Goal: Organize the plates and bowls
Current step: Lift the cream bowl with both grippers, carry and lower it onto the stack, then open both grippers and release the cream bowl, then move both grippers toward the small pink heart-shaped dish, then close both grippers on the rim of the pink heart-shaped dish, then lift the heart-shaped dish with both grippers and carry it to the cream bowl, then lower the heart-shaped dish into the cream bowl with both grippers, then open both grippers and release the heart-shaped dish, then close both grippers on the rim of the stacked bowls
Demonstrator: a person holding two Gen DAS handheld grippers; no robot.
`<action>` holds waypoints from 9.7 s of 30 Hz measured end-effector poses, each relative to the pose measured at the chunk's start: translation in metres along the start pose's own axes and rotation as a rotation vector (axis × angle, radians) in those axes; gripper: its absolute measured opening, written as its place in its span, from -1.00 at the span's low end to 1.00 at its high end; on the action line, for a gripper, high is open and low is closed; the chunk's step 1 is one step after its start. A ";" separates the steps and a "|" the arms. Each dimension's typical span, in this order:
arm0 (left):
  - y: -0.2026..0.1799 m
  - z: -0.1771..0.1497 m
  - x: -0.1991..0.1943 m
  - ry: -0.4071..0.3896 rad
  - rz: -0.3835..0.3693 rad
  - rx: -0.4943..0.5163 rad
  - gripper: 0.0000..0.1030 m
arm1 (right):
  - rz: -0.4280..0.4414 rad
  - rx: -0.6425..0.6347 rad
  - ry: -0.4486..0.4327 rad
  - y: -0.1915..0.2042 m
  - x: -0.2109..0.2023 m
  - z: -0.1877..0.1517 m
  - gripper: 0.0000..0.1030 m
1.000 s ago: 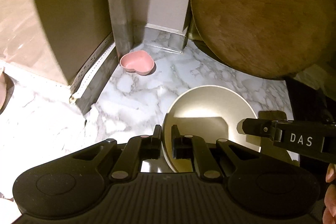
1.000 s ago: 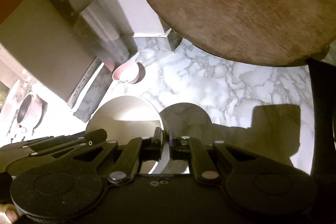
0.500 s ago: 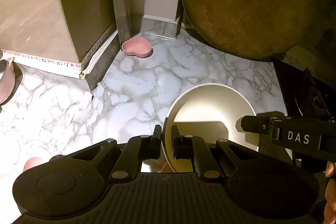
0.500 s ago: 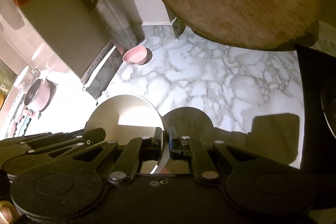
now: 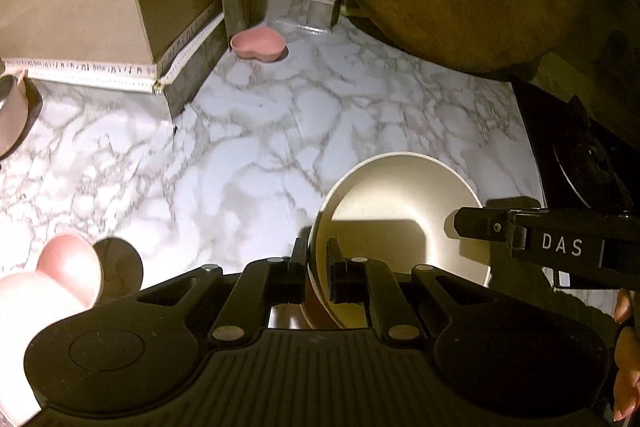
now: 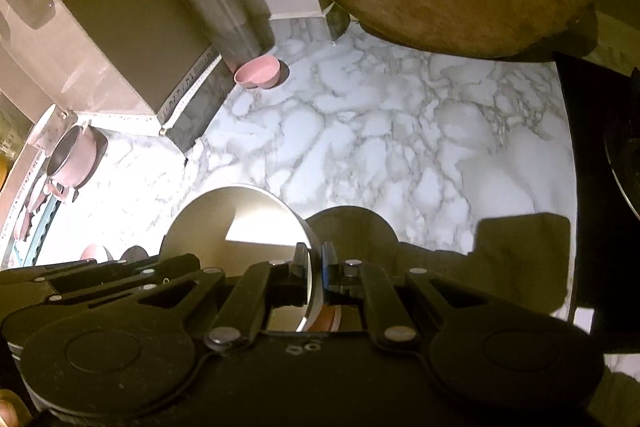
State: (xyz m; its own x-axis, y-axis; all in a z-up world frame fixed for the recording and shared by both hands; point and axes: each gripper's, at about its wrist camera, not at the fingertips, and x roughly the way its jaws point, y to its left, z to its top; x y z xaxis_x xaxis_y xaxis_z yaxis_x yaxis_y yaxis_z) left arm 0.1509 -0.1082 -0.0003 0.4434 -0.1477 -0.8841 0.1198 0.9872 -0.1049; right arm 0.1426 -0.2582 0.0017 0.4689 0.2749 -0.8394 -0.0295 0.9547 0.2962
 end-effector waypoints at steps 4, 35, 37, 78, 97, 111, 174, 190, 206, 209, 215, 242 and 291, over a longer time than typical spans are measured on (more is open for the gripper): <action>0.000 -0.003 0.001 0.015 0.000 -0.001 -0.83 | 0.003 0.009 0.017 -0.002 0.001 -0.005 -0.90; 0.014 -0.001 -0.004 -0.001 -0.020 0.017 -0.82 | -0.006 0.015 0.032 0.004 0.003 -0.001 -0.58; 0.016 0.000 -0.009 -0.021 -0.025 0.018 -0.82 | -0.005 0.006 0.024 0.008 -0.001 -0.001 -0.54; 0.039 0.121 0.081 -0.074 0.070 -0.142 -0.57 | 0.111 -0.126 0.000 -0.004 0.069 0.140 0.57; 0.063 0.157 0.143 -0.138 0.236 -0.462 0.46 | 0.105 -0.012 0.056 -0.004 0.165 0.207 0.57; 0.083 0.167 0.184 -0.117 0.238 -0.678 0.46 | 0.129 0.027 0.100 -0.002 0.219 0.228 0.28; 0.046 0.151 0.170 -0.014 0.115 -0.467 -0.80 | 0.268 -0.076 0.216 -0.014 0.199 0.184 -0.99; 0.027 0.113 0.062 -0.077 -0.004 -0.338 -0.81 | 0.231 -0.168 0.105 0.007 0.088 0.143 -0.98; 0.010 0.051 -0.015 -0.066 -0.096 -0.180 -0.81 | 0.189 -0.143 0.042 0.019 0.002 0.069 -0.98; 0.006 0.038 -0.021 -0.051 -0.105 -0.154 -0.81 | 0.177 -0.130 0.045 0.018 -0.005 0.055 -0.99; 0.000 0.018 -0.022 -0.011 -0.119 -0.117 -0.81 | 0.154 -0.114 0.063 0.014 -0.011 0.028 -0.99; 0.011 -0.013 -0.006 0.063 -0.121 -0.074 -0.80 | 0.067 -0.097 0.119 0.010 0.016 -0.020 -0.97; 0.020 -0.033 -0.032 -0.103 -0.086 -0.074 0.42 | 0.066 -0.066 -0.101 0.008 -0.035 -0.036 0.98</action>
State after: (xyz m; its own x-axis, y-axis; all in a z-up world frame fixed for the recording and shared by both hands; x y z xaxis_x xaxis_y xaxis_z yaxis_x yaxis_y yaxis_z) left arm 0.1101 -0.0815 0.0106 0.5239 -0.2336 -0.8191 0.0970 0.9718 -0.2151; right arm 0.0943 -0.2556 0.0168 0.5508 0.3278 -0.7675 -0.1200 0.9412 0.3159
